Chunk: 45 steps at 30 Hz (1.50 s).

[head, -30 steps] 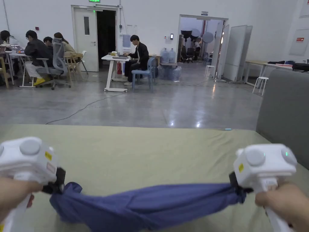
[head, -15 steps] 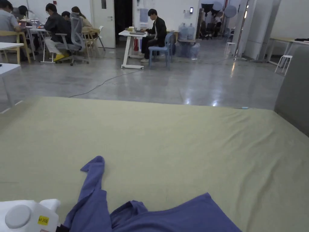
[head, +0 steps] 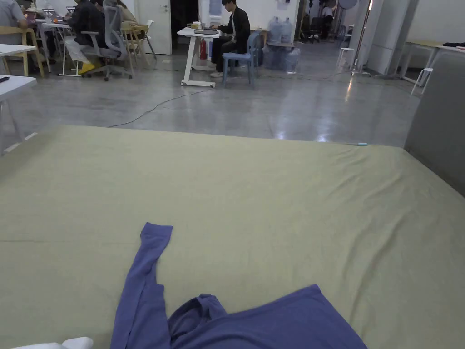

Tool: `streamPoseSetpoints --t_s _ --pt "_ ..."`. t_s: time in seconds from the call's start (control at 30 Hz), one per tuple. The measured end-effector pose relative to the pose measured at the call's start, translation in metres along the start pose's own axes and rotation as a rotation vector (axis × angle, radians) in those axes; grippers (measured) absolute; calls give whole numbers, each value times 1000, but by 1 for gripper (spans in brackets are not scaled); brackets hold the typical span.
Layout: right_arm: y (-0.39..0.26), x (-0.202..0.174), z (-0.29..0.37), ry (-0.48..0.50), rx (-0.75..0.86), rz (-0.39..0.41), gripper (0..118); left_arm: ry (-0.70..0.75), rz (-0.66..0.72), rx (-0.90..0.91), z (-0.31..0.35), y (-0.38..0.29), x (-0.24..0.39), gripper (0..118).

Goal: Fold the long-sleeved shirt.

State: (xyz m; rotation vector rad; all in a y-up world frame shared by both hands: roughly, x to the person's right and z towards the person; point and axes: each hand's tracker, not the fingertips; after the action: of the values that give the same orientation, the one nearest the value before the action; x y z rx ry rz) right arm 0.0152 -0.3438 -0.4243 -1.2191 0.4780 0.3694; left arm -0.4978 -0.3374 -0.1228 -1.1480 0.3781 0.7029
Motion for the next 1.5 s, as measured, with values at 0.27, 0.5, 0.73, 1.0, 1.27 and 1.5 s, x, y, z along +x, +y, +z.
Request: streamPoseSetpoints --t_s 0.27,0.5,0.73,1.0,1.27,1.5 --pt "15 3 113 32 157 -40 94 -119 68 378 113 -23 21 117" --pt "-41 -58 190 143 316 -45 0 -18 -14 268 138 -109 57 16" --pt "-50 -112 173 264 257 13 0 -123 27 234 124 -84 61 0" --pt "-40 -111 171 292 256 22 0 0 -133 290 70 119 101 118" --pt "-41 -88 161 233 199 -16 0 154 -67 214 -54 242 73 114" --pt "-20 -75 151 214 197 -62 0 179 -21 116 -60 248 45 0"
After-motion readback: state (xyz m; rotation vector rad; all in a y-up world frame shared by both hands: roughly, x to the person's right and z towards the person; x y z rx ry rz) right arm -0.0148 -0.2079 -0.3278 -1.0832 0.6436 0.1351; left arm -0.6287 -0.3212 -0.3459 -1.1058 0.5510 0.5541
